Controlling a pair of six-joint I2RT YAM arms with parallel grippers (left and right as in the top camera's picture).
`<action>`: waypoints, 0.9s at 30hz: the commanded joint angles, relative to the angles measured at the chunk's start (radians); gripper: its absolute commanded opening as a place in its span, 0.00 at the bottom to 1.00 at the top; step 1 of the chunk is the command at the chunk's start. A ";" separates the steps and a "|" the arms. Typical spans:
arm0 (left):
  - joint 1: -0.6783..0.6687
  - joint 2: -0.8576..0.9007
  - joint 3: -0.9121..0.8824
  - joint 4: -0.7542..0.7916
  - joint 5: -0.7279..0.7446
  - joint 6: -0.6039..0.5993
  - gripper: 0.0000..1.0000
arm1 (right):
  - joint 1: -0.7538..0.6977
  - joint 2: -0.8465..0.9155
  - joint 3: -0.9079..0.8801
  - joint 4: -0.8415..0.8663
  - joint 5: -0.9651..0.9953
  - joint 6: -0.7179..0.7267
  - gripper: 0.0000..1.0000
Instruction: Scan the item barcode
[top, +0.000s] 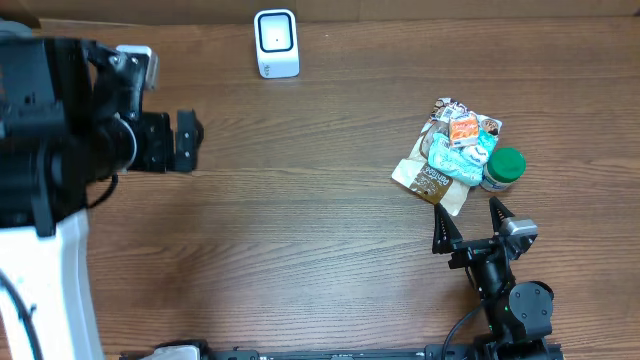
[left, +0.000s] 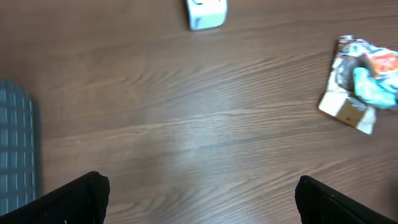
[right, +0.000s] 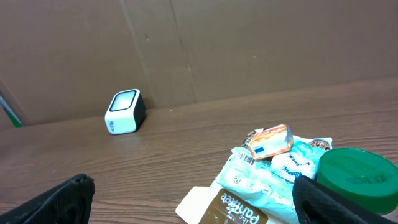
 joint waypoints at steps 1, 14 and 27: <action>-0.042 -0.062 -0.034 0.003 -0.005 0.020 1.00 | -0.002 -0.010 -0.010 0.005 0.004 -0.007 1.00; -0.091 -0.328 -0.296 0.023 -0.024 0.023 1.00 | -0.002 -0.010 -0.010 0.005 0.004 -0.007 1.00; -0.130 -0.655 -0.857 0.701 -0.032 0.058 1.00 | -0.002 -0.010 -0.010 0.005 0.004 -0.007 1.00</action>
